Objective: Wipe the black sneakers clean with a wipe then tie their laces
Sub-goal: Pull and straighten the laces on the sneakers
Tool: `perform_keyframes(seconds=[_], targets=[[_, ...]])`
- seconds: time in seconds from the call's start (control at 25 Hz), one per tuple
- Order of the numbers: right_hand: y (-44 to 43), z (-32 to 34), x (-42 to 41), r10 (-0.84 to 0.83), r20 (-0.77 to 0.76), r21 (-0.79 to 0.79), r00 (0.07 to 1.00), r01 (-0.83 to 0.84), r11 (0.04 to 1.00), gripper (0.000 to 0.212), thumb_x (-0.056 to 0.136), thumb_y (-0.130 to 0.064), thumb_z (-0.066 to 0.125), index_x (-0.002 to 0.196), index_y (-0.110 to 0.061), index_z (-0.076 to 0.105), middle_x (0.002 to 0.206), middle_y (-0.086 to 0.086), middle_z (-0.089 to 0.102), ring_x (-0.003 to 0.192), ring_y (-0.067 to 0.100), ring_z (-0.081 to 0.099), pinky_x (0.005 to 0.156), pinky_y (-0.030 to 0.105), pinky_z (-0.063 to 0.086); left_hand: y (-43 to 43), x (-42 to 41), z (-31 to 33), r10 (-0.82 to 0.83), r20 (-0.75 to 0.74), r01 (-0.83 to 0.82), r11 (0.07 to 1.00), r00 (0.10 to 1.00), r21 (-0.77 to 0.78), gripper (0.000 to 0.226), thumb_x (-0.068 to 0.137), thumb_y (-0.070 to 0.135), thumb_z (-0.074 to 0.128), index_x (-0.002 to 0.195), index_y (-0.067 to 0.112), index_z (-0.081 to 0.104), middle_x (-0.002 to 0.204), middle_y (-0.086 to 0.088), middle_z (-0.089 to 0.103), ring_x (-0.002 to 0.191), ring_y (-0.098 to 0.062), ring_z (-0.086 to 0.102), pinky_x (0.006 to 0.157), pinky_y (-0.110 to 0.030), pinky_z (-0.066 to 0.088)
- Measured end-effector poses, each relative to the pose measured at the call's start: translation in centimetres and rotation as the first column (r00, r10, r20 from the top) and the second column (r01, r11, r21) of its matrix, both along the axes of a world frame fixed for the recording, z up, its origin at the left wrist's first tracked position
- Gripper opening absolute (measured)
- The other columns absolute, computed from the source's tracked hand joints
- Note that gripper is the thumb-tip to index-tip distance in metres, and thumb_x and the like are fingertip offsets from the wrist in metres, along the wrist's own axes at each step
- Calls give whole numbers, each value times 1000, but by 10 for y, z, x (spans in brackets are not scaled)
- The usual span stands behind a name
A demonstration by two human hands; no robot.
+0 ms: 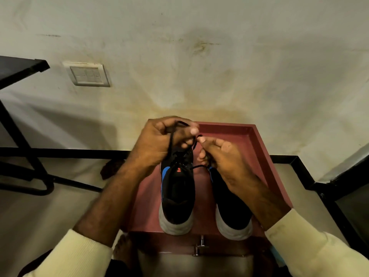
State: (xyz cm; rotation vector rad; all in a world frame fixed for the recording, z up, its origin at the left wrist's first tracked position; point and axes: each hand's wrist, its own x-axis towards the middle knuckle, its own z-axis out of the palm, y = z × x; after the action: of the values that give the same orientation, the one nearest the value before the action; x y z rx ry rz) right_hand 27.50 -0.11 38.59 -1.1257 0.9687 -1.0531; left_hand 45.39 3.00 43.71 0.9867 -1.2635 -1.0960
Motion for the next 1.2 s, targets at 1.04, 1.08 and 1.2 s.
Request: perform_keyframes(seconds=[1.04, 1.08, 1.2], targets=[[8, 5, -4, 175, -30, 194, 984, -166, 967, 20, 101, -20, 62, 90, -9, 75, 75, 2, 68, 55, 9, 55, 53, 23, 40, -5, 12, -16, -134, 705, 70, 990, 696, 119, 13, 98, 34, 65, 105, 29, 76, 90, 8, 76, 75, -3, 69, 75, -24, 57], [8, 4, -4, 178, -53, 180, 983, -166, 970, 21, 101, -22, 63, 91, -9, 76, 75, 2, 68, 55, 8, 55, 53, 23, 39, -5, 12, -16, -105, 682, 30, 992, 724, 121, 13, 96, 34, 68, 101, 28, 78, 88, 7, 77, 76, -2, 70, 74, -22, 56], [6, 1, -3, 146, -192, 76, 970, -133, 988, 24, 101, -28, 66, 96, -7, 76, 74, 1, 68, 55, 7, 56, 52, 20, 42, -6, 12, -15, -37, 611, -87, 981, 791, 172, 20, 95, 37, 70, 86, 21, 79, 76, 2, 76, 66, -2, 68, 68, -22, 53]])
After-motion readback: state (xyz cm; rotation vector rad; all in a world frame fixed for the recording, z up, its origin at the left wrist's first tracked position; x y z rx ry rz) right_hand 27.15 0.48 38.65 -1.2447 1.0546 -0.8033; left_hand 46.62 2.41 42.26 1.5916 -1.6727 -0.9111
